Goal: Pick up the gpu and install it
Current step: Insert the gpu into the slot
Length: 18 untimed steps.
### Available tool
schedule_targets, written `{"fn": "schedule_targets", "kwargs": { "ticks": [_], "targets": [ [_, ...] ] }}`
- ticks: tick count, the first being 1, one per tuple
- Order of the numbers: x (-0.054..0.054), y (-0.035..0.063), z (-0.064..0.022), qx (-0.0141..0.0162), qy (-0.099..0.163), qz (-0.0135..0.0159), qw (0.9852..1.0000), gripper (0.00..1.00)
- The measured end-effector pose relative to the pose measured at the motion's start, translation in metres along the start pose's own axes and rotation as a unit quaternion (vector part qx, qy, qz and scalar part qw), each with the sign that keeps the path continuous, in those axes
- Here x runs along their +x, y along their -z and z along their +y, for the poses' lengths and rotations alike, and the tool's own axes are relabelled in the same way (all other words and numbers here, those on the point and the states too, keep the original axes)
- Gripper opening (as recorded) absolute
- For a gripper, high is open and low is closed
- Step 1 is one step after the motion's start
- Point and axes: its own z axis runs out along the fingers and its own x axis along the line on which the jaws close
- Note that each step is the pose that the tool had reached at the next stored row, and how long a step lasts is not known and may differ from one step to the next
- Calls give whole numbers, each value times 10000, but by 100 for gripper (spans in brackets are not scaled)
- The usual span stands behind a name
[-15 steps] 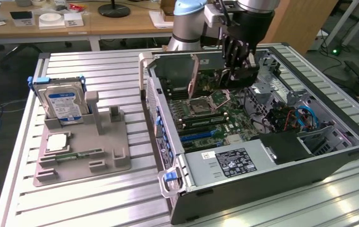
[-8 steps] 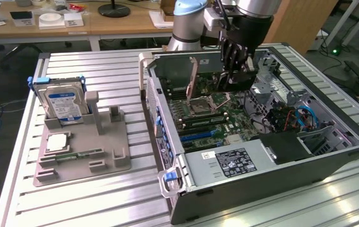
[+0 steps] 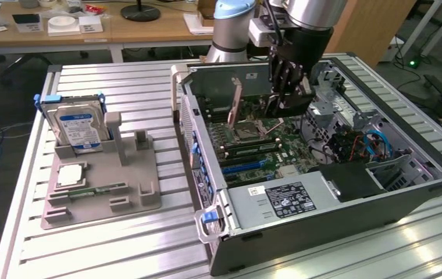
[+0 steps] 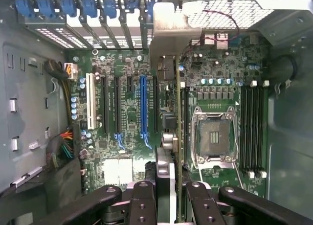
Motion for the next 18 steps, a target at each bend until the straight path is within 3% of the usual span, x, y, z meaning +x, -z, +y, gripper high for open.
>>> {"fn": "schedule_targets", "kwargs": {
  "ticks": [7,14,18],
  "targets": [
    [23,-44,5,-1,24,0,10000,28],
    [30,-172,129,1,-6,14,10000,28],
    [101,-201,133,1,-18,14,10000,28]
  ]
}}
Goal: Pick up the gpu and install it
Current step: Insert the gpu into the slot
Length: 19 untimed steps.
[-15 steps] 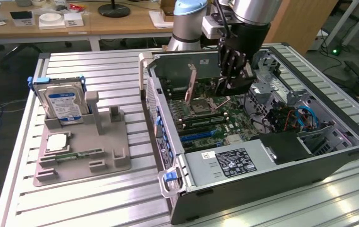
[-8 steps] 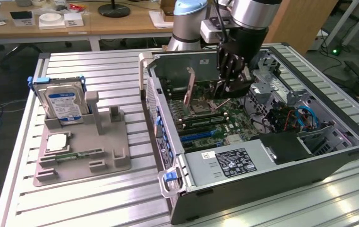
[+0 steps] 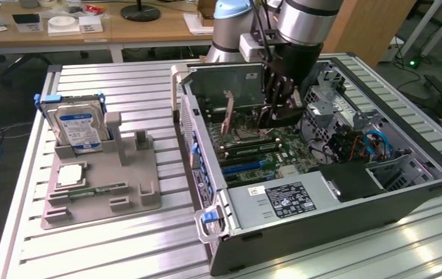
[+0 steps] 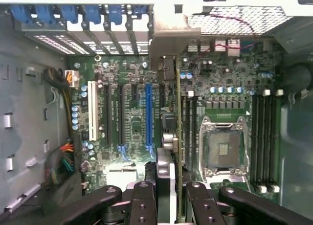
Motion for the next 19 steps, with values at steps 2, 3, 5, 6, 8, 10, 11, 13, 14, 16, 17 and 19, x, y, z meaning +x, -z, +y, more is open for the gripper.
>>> {"fn": "schedule_targets", "kwargs": {
  "ticks": [2,3,5,6,8,10,11,13,14,16,17,19],
  "targets": [
    [16,-21,14,1,-8,-1,10000,28],
    [18,-37,33,1,-11,0,10000,28],
    [21,-72,84,1,-12,1,10000,28],
    [22,-88,95,1,-12,1,10000,28],
    [27,-124,98,1,-11,0,10000,28],
    [34,-159,99,1,-12,0,10000,28],
    [35,-177,99,0,-10,1,10000,28],
    [37,-214,104,1,-8,0,10000,28],
    [38,-232,118,1,-8,0,10000,28],
    [40,-269,140,0,-9,0,10000,28],
    [42,-287,141,1,-8,1,10000,28],
    [69,-310,141,0,-8,2,10000,28]
  ]
}}
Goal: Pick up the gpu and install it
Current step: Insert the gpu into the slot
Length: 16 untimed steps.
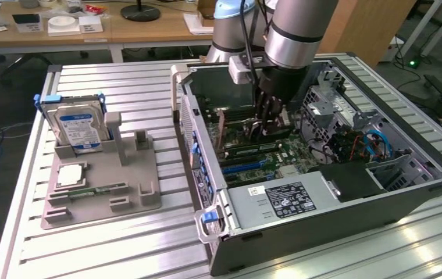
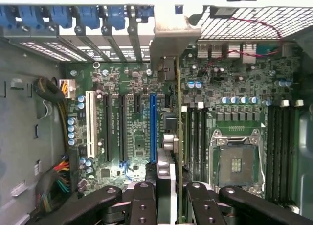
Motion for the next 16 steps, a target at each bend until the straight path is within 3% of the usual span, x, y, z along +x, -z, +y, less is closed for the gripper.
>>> {"fn": "schedule_targets", "kwargs": {
  "ticks": [8,13,16],
  "targets": [
    [39,-122,33,1,0,-1,10000,28],
    [41,-162,44,1,0,-1,10000,28],
    [96,-177,43,1,0,-1,10000,28]
  ]
}}
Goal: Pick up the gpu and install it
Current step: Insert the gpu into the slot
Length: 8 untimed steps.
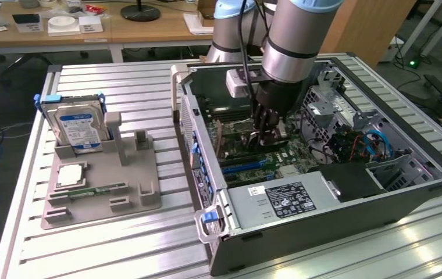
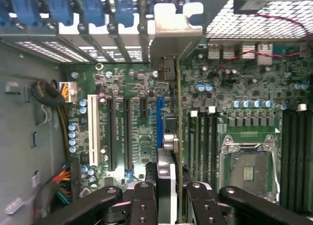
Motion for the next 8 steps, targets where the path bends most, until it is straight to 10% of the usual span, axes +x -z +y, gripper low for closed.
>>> {"fn": "schedule_targets", "kwargs": {
  "ticks": [8],
  "targets": [
    [12,-135,11,0,0,0,10000,28]
  ]
}}
